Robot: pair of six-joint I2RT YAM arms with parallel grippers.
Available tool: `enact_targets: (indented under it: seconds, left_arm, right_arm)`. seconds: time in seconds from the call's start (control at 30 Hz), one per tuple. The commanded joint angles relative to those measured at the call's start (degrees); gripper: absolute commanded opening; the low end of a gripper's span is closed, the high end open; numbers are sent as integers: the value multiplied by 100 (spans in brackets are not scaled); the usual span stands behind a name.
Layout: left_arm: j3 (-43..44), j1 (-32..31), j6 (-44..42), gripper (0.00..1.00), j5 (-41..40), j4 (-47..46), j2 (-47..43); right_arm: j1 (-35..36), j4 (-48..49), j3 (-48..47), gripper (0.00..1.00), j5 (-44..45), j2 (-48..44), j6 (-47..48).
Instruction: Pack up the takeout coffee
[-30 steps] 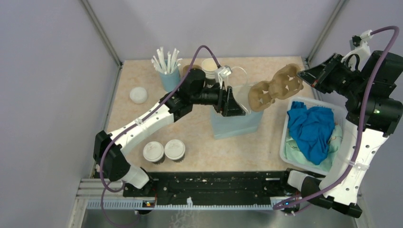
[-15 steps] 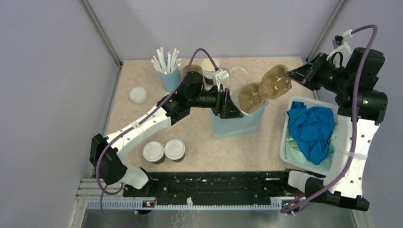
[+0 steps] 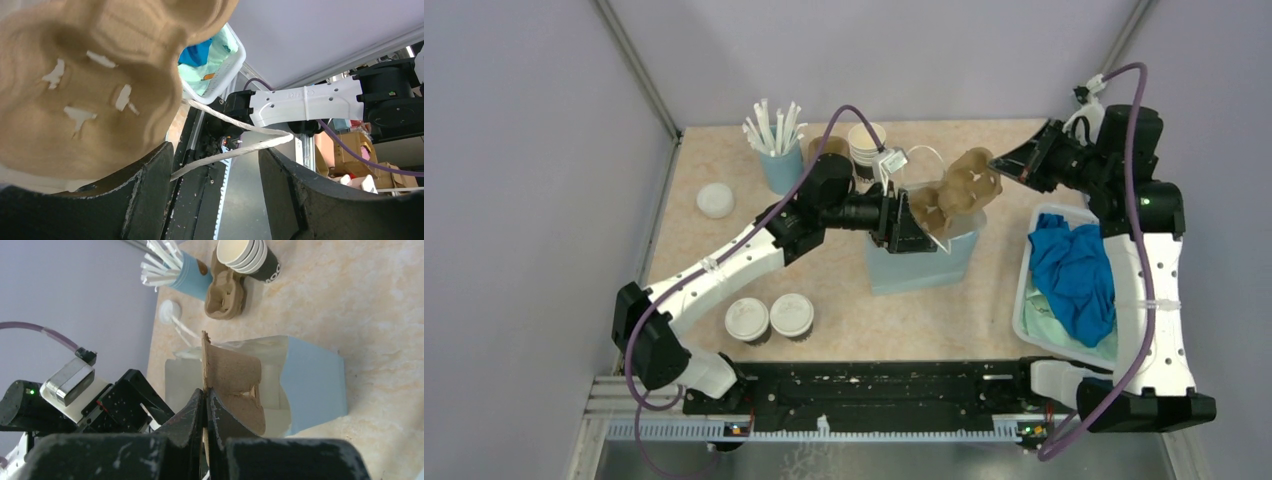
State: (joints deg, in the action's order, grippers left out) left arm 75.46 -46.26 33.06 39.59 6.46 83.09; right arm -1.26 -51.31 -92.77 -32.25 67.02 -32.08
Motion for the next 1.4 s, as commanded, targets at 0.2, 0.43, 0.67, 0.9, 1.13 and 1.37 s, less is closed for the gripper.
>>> enact_targets:
  seconds: [0.2,0.43,0.67,0.9,1.13,1.37]
  left_arm:
    - [800,-21,-175,83,-1081,1195,-382]
    - [831,438,421,88,-2553,2787,-1274]
    - [-36,909,1384,80,-2804,2908,-1939]
    - [-130,1134,1431,73,-1909,2289,-1464]
    - [-107,1141,1403,73,-1613,2071,-1173]
    - [-157,1139,1348,73,-1508,2043,-1147]
  right_arm:
    - [597,1044,882,0,390,-402,-553]
    - [792,1557,1438,0,334,-561,-1019]
    - [906,1711,1633,0,399,-586,-1204]
    - [1003,2105,1935,0,280,-594,-1544]
    - [1078,2495,2282,0,189,-612,-1882]
    - [1101,2580,2380,0,212,-636,-1951]
